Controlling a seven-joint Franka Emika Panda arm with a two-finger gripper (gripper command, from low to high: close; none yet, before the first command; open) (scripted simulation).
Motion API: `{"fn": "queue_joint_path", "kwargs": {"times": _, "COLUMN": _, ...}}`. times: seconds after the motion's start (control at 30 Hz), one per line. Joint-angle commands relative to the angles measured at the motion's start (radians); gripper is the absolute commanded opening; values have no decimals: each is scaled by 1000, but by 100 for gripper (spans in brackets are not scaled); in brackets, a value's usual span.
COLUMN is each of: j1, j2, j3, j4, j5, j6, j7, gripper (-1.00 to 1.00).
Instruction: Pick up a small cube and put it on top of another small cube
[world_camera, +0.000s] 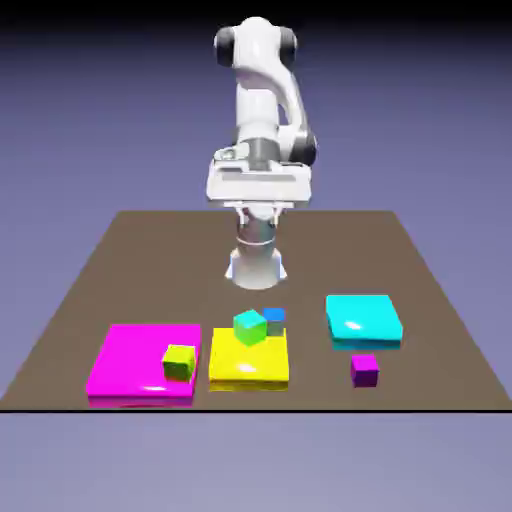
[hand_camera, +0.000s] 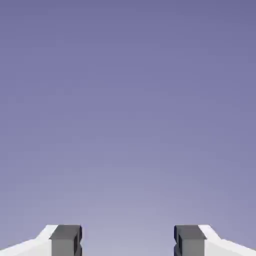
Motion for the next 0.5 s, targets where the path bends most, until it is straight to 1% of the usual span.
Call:
{"fn": "queue_joint_path", "kwargs": {"times": 0.0, "j1": 32, "j2": 30, "j3": -15, "j4": 15, "j5": 12, "j6": -13, "j7": -44, "gripper": 0}}
{"fn": "queue_joint_path", "kwargs": {"times": 0.47, "j1": 478, "j2": 455, "j3": -232, "j4": 231, "j5": 186, "j6": -191, "j7": -652, "gripper": 0}}
